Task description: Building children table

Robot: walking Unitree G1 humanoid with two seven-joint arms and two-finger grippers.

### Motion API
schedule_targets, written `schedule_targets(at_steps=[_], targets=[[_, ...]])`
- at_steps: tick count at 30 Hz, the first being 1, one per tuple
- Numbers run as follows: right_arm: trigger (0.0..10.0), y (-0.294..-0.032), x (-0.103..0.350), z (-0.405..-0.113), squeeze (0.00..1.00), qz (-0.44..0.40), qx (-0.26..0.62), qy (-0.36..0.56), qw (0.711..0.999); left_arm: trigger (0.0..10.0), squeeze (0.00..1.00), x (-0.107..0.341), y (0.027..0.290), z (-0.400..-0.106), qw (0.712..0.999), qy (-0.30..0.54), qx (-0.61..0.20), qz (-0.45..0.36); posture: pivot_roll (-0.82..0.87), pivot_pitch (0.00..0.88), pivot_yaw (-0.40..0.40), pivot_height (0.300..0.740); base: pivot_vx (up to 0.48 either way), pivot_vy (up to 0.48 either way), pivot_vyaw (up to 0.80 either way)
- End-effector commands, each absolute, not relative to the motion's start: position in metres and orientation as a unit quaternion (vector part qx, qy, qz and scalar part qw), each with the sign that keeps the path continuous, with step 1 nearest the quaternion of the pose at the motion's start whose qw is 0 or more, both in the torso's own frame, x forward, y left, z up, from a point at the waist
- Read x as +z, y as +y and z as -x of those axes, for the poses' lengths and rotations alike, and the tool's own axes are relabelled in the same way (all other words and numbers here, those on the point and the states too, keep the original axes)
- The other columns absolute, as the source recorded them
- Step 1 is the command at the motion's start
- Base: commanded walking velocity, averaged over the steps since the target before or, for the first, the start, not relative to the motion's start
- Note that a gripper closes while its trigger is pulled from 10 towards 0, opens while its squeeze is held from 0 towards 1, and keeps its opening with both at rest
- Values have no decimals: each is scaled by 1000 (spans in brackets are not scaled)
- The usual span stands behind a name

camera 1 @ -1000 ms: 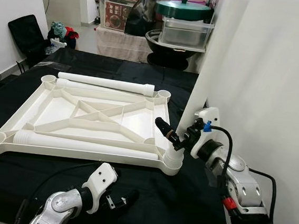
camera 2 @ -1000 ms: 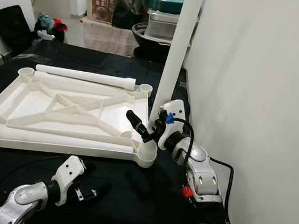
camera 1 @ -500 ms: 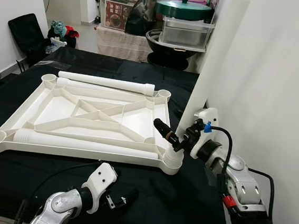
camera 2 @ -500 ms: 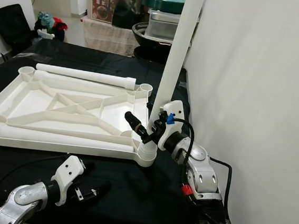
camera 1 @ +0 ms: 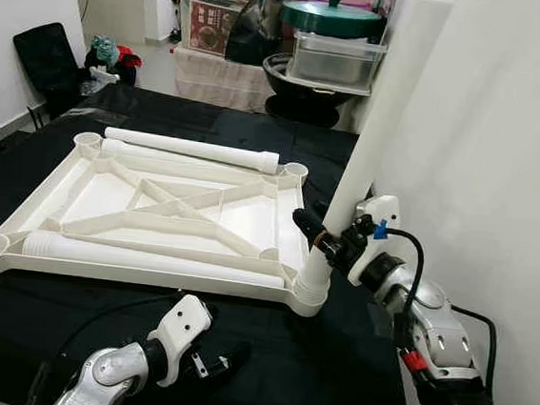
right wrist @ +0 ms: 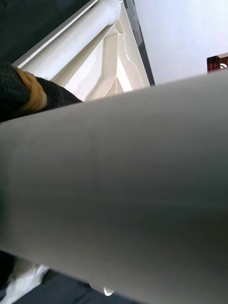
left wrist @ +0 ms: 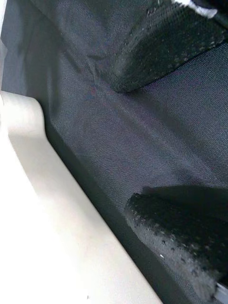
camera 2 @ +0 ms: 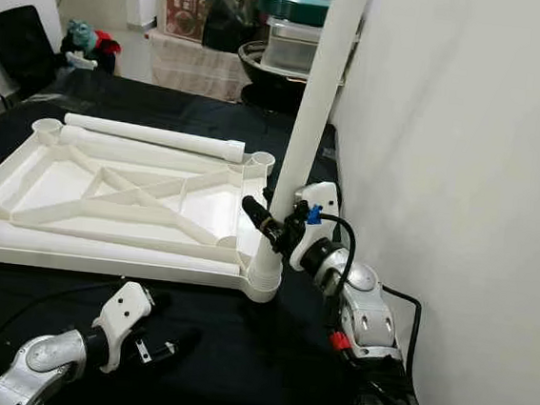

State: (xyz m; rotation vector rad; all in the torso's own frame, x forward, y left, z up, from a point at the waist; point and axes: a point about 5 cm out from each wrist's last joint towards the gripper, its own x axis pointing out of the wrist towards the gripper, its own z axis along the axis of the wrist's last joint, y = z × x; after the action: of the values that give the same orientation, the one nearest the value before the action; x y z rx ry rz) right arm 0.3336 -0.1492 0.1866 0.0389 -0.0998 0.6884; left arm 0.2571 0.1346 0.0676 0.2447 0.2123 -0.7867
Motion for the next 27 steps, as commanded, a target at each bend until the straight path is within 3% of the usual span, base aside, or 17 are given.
schedule_targets(at_steps=[1,10,16,21,23,27], targets=[[0,-150,191,-335,0,-20,340,-60,938,10000,0,60,133,-253,908,116,-384,-119,73,0,-117,740,0,0,0],[0,-149,191,-335,0,-14,317,-54,947,10000,0,60,133,-253,908,116,-386,-118,66,0,-117,740,0,0,0],[0,-151,172,-337,0,-18,191,12,981,10000,0,59,134,-252,909,116,-384,-118,68,0,-119,740,0,0,0],[0,-153,161,-334,0,-16,139,43,989,10000,0,59,135,-252,909,116,-383,-119,66,0,-114,740,0,0,0],[0,-154,149,-326,0,-29,57,65,996,10000,0,60,136,-254,909,116,-381,-121,66,0,-113,740,0,0,0],[0,-154,144,-320,0,-36,21,67,997,10000,0,60,137,-255,910,115,-380,-122,66,0,-110,740,0,0,0]])
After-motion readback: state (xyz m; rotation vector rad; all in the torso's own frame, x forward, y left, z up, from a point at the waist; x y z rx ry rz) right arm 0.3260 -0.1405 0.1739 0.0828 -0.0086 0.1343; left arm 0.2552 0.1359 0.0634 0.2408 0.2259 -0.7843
